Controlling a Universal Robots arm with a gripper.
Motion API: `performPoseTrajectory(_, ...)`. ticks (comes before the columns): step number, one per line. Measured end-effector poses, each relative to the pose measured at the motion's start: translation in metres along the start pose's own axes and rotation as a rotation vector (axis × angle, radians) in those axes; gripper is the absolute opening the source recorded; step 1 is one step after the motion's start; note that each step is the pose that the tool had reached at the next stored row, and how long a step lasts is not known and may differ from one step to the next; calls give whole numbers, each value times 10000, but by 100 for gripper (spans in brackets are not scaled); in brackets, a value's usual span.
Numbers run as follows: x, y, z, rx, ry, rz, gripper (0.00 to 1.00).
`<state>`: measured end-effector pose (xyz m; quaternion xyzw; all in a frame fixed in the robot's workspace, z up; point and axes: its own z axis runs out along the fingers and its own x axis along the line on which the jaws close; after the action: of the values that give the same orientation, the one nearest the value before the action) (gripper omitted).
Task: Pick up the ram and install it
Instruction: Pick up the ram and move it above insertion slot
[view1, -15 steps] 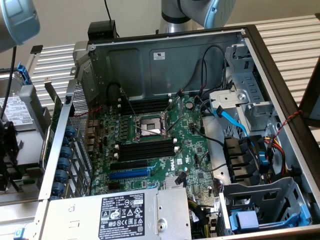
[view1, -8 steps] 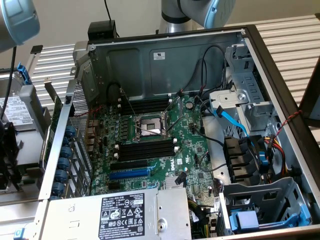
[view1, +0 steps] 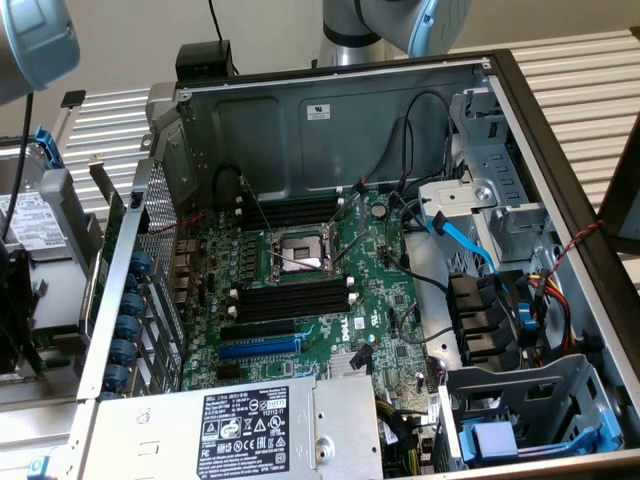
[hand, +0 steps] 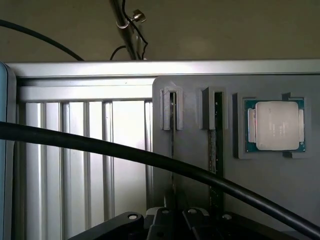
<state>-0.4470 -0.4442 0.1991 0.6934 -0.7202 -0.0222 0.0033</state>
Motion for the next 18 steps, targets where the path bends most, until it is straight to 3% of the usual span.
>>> performPoseTrajectory(10,-2,4,-75,0,0,0,12)
performPoseTrajectory(18,-9,14,-325,1,-1,1,12)
